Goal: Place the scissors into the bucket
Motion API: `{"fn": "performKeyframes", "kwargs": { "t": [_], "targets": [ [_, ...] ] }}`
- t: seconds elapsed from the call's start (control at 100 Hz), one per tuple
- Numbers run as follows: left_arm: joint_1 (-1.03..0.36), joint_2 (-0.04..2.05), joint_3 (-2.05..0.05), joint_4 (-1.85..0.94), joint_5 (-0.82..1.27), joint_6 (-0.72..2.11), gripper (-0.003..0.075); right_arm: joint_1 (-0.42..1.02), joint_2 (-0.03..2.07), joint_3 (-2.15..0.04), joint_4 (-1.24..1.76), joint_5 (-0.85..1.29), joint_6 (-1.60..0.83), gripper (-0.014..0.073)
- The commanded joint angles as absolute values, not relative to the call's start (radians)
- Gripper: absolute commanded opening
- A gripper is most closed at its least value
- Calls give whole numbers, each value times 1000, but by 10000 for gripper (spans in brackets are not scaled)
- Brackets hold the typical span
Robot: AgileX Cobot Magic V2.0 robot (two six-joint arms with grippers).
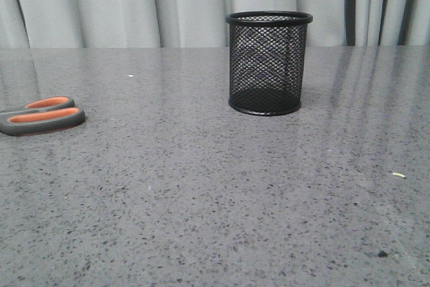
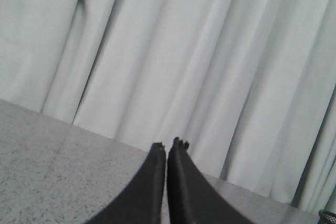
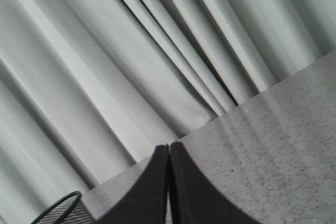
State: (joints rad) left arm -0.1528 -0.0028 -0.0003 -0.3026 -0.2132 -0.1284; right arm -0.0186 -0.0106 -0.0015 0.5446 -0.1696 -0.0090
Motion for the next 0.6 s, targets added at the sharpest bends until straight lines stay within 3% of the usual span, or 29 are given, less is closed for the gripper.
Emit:
{"fn": "performKeyframes", "kwargs": {
  "t": [0.0, 0.24, 0.31, 0.39, 0.48, 0.59],
  "targets": [
    [-154, -26, -22, -319, -236, -139, -20, -21, -11, -88, 528, -164, -16, -45],
    [-157, 126, -243, -264, 96, -139, -1, -21, 198, -329, 219, 198, -16, -45],
    [-172, 199, -314, -221, 150, -125, 64, -21, 274, -395, 170, 300, -16, -43],
    [-202, 307, -391, -209, 194, -67, 218, -21, 351, -460, 168, 385, -16, -29],
    [-240, 442, -484, -205, 277, -24, 372, -21, 421, -506, 185, 444, -16, 59],
    [-275, 596, -598, -179, 379, 66, 381, -21, 473, -544, 219, 477, -16, 251]
  ]
}}
